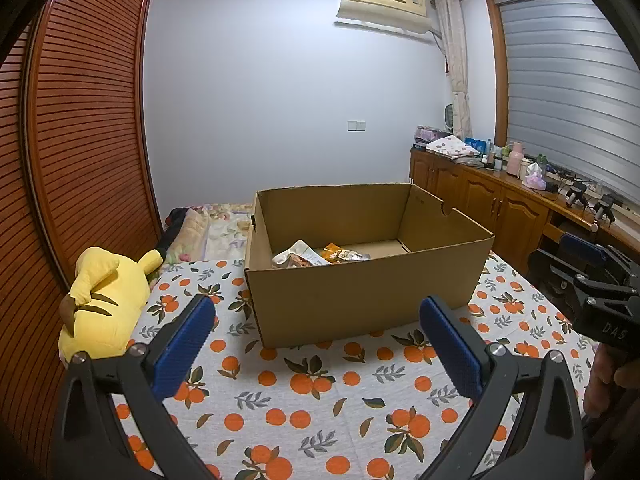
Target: Organize snacks
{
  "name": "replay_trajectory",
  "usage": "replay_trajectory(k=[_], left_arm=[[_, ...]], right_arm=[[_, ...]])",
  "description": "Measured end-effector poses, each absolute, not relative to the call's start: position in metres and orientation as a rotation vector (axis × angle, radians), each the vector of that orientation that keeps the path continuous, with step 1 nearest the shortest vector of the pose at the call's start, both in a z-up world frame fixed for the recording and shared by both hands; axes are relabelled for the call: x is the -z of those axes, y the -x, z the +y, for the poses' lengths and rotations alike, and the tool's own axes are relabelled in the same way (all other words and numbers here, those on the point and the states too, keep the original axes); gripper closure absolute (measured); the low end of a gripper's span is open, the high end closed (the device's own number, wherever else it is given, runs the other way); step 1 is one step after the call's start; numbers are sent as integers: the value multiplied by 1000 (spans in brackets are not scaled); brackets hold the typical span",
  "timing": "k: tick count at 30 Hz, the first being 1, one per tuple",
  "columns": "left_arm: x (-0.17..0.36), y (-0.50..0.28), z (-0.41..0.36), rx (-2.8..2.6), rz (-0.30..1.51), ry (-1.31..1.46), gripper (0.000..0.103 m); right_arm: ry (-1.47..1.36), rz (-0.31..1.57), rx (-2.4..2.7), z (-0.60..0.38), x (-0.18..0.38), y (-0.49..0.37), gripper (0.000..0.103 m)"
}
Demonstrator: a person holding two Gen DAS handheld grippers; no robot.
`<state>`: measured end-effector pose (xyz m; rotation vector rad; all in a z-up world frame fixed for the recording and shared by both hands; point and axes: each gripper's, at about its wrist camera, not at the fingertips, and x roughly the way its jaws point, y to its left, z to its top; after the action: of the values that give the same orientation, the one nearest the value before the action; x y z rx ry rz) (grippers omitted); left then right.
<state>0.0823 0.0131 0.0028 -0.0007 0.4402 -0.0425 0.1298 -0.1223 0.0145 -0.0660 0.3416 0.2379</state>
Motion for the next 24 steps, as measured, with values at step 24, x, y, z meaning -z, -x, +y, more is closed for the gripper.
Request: replay_trajectory(k=[24], left_arm=[[-2,-82,10,39,441,-6,0]], right_arm=[[65,342,-238,-123,-14,-129,14]])
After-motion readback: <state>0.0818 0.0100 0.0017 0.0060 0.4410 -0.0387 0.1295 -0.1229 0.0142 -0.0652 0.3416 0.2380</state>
